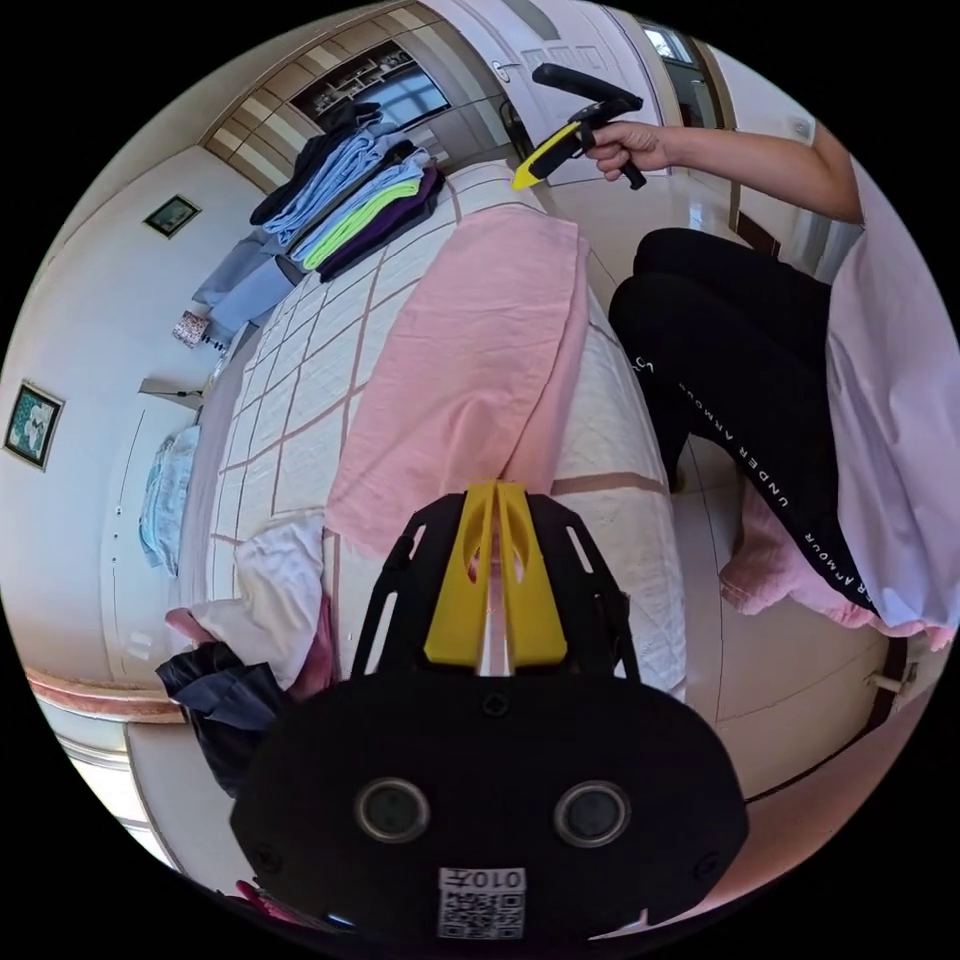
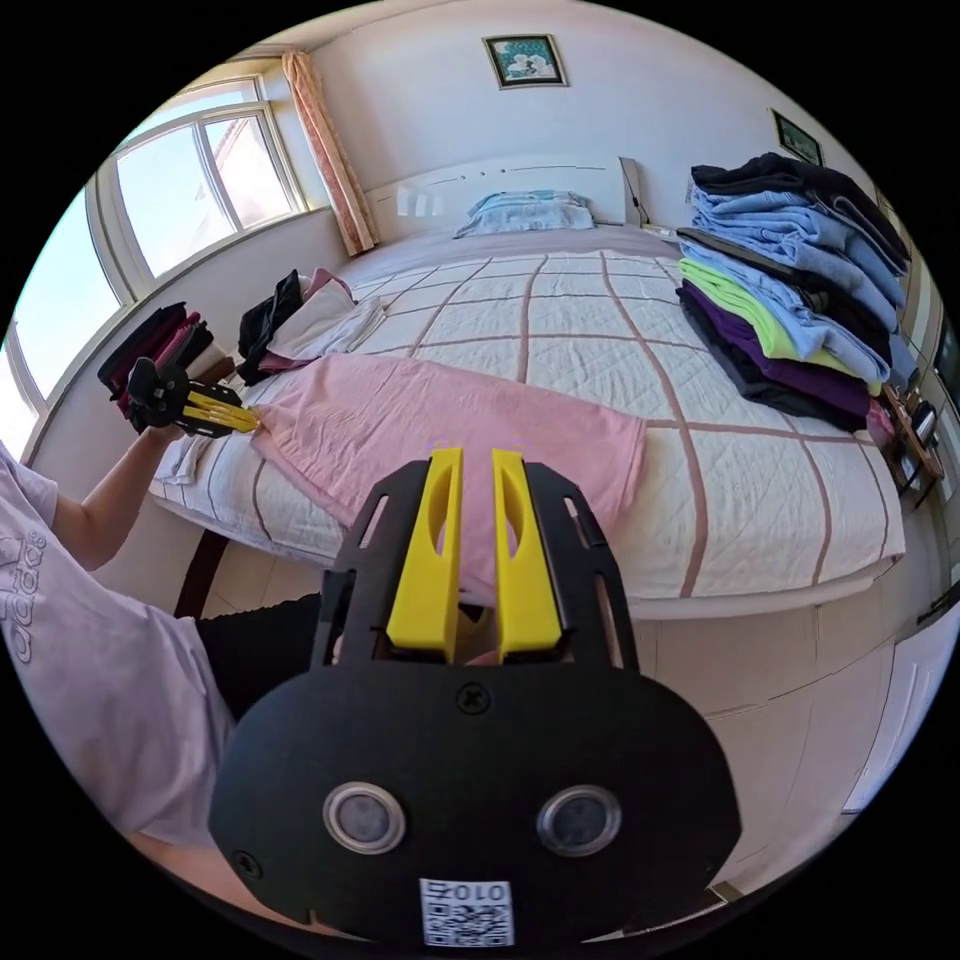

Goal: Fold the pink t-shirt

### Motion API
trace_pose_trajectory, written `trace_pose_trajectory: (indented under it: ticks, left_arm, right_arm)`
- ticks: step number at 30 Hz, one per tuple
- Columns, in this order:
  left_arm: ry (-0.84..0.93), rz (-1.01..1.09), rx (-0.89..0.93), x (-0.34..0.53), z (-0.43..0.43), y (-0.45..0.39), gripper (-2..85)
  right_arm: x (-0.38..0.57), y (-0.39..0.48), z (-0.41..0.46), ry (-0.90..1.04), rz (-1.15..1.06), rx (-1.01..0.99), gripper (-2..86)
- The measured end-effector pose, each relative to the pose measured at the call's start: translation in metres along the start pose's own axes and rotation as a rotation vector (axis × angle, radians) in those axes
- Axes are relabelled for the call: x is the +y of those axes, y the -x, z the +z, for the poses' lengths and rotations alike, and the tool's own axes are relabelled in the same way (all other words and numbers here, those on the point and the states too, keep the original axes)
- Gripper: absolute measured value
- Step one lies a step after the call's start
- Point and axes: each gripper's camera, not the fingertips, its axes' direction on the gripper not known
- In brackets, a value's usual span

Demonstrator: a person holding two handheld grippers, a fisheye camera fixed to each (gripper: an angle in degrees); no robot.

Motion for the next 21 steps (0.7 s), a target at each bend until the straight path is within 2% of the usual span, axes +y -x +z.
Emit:
trace_pose_trajectory:
  ticks: [4,7,10,16,21]
  left_arm:
    - [0.067,0.017,0.063,-0.001,0.003,-0.009,-0.1]
    - [0.037,-0.016,0.015,-0.004,-0.008,-0.010,0.3]
    - [0.022,-0.004,-0.085,-0.011,-0.022,-0.012,1.4]
    - [0.120,0.109,-0.124,-0.027,-0.007,-0.013,2.0]
    - [0.116,0.083,-0.176,-0.036,-0.008,-0.006,0.3]
  right_arm:
    - [-0.006,0.017,0.032,0.110,-0.027,-0.030,6.9]
    - [-0.014,0.030,0.051,0.184,-0.052,-0.042,7.3]
    - [-0.020,0.040,0.049,0.144,-0.070,-0.060,7.3]
    - [-0.025,0.043,0.057,0.147,-0.063,-0.097,7.2]
    - [-0.027,0.045,0.072,0.180,-0.061,-0.110,7.0]
